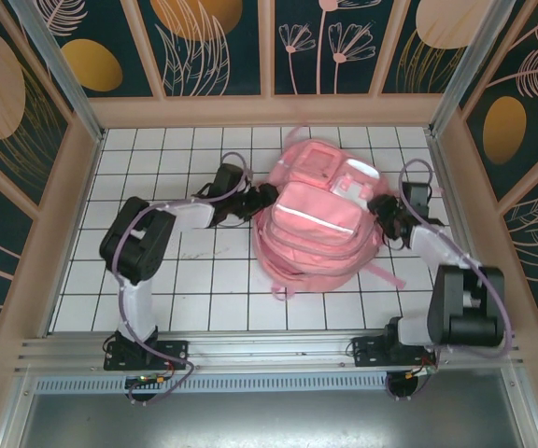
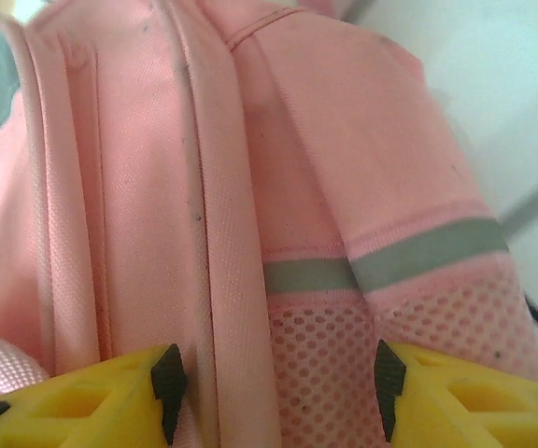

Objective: Pack the student bag

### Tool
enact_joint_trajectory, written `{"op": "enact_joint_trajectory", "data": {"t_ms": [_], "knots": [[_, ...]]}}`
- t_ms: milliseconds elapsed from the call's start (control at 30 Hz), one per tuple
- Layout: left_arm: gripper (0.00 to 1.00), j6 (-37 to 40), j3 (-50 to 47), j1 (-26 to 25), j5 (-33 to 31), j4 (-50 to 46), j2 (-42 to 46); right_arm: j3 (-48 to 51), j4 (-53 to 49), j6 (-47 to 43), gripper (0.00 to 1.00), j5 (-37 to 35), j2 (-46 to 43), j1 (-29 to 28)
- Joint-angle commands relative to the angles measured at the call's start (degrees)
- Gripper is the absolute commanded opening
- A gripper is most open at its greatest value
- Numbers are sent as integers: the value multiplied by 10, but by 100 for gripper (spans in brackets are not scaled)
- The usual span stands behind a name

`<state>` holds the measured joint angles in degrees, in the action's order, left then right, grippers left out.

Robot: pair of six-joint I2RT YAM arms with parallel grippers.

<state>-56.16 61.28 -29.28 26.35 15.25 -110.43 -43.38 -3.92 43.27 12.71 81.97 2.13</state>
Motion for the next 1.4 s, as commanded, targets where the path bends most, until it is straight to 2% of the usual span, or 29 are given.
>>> {"op": "enact_joint_trajectory", "data": {"t_ms": [0, 100, 233, 400, 733, 867, 1000, 1067, 1167, 1367], "knots": [[77, -28, -68, -48, 48, 115, 70, -84, 76, -60, 60, 193, 89, -25], [77, -29, -100, -87, 49, 131, 90, -169, 54, -75, 57, 262, 188, -47], [78, -25, -113, -127, 27, 115, 110, -257, 20, -118, 58, 242, 246, -96], [82, 31, -128, -125, -84, -9, 190, -265, -9, -124, 58, 175, 221, -85], [83, 62, -134, -106, -100, -88, 228, -197, -29, -137, 62, 100, 152, -60], [85, 68, -165, -61, -101, -114, 249, -169, -45, -145, 66, 60, 118, -57], [85, 35, -213, 34, -41, -77, 243, -138, -46, -140, 66, 55, 100, -56], [84, 10, -220, 64, -19, -54, 237, -117, -39, -139, 66, 42, 81, -55], [85, 12, -186, 68, -34, -69, 217, -89, -45, -136, 67, 22, 44, -54], [85, 10, -92, 68, 20, -59, 126, -2, -18, -111, 66, 112, -16, -74]]}}
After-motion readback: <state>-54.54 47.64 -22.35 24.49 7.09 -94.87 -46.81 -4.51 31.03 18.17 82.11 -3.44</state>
